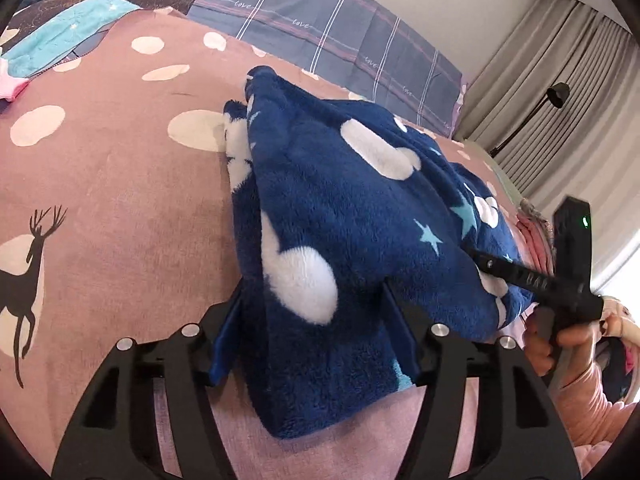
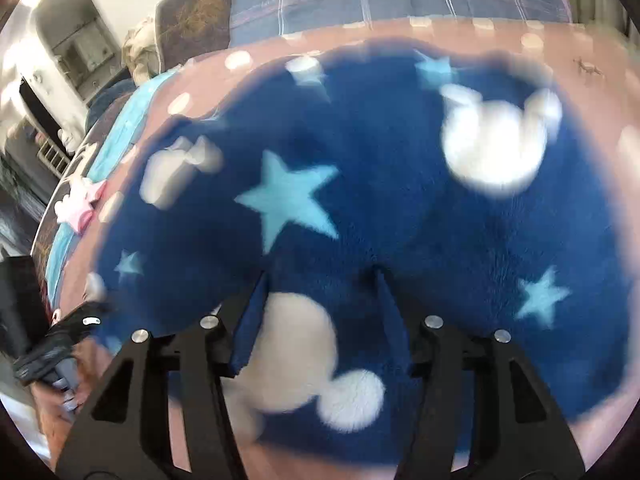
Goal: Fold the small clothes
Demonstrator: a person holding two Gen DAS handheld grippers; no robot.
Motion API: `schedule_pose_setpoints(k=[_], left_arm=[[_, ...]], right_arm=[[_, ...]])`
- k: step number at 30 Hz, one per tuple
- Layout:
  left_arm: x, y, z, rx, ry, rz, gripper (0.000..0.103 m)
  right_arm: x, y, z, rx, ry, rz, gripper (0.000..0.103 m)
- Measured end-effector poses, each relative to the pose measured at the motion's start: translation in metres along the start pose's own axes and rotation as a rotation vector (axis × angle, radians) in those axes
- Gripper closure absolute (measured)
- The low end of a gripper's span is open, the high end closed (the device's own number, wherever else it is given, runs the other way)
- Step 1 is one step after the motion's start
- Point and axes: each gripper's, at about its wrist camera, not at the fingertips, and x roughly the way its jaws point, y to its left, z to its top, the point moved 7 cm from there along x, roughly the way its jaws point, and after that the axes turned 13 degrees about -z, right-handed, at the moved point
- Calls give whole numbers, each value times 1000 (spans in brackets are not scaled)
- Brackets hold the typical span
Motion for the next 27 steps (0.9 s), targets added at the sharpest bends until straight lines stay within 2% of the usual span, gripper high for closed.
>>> schedule_pose_setpoints(k=[1,3,5,7,10,11,13,14,15,17,20,23,24,26,27], left_arm=[[-1,0,0,-2,-3,-5,39],[-1,1,1,-7,-1,-8,39],[-1,-2,3,13,1,13,39],[-2,-7,4,48,3,49,39],[-8,-7,8,42,-20,54,39],[-12,-7,11,38,-34,51,39],[-21,-4,22,32,-80,39,38],[-22,-2,27,30,-91,34,37],[-21,2,31,23,-95,31,35],[-8,13,35,-9,-60,23,35],[10,17,33,-46,-27,-24,35],[9,16,32,-39,-33,-35,35],[9,17,31,-44,-36,-40,35],[8,17,30,-43,-39,-39,35],[8,17,30,-37,-40,-35,35]], right_arm=[[-7,7,-3,-77,-45,-51,50],[-20,15,-1,-120,-50,-104,52],[-29,18,11,-103,-37,-71,60],[-44,22,38,-84,-85,-25,61],[-44,22,70,-75,-160,-66,61],[-32,20,74,-63,-140,-68,61],[20,17,61,-24,49,-62,60],[36,12,54,-2,64,-51,60],[32,16,52,-60,7,-80,60],[21,24,54,-129,-6,-128,57],[5,31,83,-89,0,-47,55],[-1,28,133,-75,-100,-89,55],[8,27,145,-57,-98,-91,55],[40,21,153,-28,-19,-105,54],[79,15,146,-28,85,-150,52]])
